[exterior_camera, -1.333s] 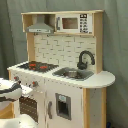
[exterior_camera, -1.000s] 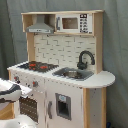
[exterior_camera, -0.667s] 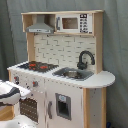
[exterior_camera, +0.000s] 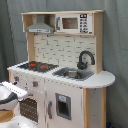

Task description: Play with the kitchen

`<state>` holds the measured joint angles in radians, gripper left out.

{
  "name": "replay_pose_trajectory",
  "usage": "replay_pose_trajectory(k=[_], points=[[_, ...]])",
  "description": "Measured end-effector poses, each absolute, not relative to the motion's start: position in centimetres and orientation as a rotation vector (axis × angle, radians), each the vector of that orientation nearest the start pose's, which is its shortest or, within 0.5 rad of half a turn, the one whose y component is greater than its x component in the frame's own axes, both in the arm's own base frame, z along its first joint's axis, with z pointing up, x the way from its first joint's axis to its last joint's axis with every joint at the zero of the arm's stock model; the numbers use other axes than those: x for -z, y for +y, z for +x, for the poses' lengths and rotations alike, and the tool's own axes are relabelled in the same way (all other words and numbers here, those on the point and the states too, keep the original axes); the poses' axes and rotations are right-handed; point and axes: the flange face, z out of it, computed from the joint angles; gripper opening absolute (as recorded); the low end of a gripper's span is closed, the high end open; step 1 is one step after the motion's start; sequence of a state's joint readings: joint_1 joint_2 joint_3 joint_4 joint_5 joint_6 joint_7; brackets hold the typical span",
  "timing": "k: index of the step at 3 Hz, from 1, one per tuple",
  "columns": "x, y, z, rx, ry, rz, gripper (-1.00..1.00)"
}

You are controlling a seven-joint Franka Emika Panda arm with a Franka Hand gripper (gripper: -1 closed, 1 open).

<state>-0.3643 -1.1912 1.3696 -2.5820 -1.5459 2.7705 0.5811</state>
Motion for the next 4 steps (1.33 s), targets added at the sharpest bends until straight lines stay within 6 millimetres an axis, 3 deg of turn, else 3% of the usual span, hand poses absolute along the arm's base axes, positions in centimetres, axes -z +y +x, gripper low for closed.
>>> replay_pose_trajectory(k=[4], points=[[-36.5, 38.8, 19.4, -0.820, 1.225, 0.750, 1.00]])
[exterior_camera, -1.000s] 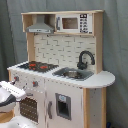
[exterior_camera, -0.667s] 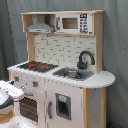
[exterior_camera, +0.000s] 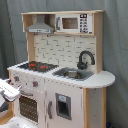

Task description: Play with the kitchen

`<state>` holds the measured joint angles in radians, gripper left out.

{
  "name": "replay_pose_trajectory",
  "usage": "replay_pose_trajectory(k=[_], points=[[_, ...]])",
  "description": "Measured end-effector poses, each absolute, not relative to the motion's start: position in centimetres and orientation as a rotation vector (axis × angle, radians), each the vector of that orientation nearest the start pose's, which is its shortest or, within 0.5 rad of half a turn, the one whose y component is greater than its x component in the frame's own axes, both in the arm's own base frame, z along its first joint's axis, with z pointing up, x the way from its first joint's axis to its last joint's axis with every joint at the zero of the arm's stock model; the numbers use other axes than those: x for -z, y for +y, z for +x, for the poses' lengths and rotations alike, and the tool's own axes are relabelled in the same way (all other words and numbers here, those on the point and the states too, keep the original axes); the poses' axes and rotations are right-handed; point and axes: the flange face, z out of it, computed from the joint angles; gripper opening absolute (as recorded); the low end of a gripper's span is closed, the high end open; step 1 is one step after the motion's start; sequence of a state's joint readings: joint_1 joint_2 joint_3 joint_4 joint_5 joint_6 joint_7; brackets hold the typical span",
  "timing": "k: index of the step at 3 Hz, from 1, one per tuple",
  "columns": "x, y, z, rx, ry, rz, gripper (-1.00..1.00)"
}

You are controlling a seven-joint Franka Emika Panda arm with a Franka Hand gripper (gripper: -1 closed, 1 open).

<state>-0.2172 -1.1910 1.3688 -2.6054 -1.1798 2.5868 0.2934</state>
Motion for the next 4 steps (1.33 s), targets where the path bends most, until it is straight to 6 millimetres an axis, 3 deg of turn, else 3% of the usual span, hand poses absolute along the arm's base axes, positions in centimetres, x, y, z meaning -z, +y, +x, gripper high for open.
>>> replay_pose_trajectory(k=[2, 4], points=[[-38.0, 39.6, 17.1, -0.806, 1.136, 0.847, 1.00], [-39.4, 39.6, 16.0, -0.794, 1.030, 0.985, 1.00]])
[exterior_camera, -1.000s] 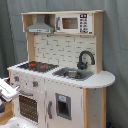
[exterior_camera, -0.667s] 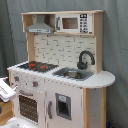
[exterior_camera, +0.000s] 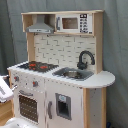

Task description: Play with the kitchen

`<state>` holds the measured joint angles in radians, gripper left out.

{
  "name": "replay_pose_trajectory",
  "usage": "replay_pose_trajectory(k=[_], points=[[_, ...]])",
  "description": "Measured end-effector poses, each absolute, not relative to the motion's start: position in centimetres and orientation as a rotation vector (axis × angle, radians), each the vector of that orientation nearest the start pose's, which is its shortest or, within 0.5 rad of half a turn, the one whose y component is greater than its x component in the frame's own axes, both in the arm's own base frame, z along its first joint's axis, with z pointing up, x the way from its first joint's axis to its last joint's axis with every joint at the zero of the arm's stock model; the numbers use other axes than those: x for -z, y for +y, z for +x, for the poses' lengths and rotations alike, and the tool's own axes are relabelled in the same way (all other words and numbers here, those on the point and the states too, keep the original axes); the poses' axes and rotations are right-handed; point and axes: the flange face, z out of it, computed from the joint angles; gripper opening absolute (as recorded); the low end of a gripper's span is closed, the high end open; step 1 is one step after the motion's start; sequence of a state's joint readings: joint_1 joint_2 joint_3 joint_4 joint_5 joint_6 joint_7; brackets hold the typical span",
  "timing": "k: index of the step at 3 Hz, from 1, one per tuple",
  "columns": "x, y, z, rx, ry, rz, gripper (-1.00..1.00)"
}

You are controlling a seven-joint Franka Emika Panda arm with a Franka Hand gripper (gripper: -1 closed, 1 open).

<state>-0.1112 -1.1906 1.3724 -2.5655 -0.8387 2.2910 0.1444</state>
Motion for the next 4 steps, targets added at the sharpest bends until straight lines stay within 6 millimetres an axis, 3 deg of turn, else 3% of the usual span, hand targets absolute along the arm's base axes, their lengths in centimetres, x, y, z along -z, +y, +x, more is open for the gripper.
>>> replay_pose_trajectory(k=[1, 2, 4], points=[[-39.8, 39.4, 17.4, -0.803, 0.958, 1.116, 1.00], [-38.9, 39.1, 19.0, -0.837, 0.897, 1.205, 1.00], [-35.4, 39.4, 21.4, -0.923, 0.811, 1.302, 1.00]])
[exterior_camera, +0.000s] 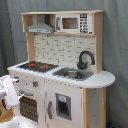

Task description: Play with the kitchen

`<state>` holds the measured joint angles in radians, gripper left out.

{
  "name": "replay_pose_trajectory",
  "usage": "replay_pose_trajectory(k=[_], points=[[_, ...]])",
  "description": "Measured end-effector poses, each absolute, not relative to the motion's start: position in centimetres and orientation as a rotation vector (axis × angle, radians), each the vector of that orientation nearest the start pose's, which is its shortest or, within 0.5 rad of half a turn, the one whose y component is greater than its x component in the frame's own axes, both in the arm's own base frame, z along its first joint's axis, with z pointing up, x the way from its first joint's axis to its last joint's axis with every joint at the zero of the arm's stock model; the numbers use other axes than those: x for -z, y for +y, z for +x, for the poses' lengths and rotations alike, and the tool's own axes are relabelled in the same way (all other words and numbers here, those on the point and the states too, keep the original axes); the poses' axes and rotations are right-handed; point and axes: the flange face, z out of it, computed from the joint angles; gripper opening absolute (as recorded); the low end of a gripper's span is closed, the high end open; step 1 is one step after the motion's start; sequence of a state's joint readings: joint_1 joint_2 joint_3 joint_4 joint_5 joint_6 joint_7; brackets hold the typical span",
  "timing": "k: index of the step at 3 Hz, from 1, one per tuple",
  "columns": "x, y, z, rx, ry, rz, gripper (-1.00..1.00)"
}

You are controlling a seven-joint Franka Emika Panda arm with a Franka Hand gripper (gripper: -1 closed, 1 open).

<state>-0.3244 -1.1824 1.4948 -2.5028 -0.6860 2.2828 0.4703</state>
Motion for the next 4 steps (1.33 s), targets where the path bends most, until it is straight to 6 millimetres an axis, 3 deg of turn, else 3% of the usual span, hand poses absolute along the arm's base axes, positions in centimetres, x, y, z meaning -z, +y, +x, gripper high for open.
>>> replay_pose_trajectory(k=[2, 4], points=[[-32.3, 41.4, 23.0, -1.035, 0.763, 1.363, 1.00], [-30.7, 44.7, 23.4, -1.195, 0.718, 1.422, 1.00]])
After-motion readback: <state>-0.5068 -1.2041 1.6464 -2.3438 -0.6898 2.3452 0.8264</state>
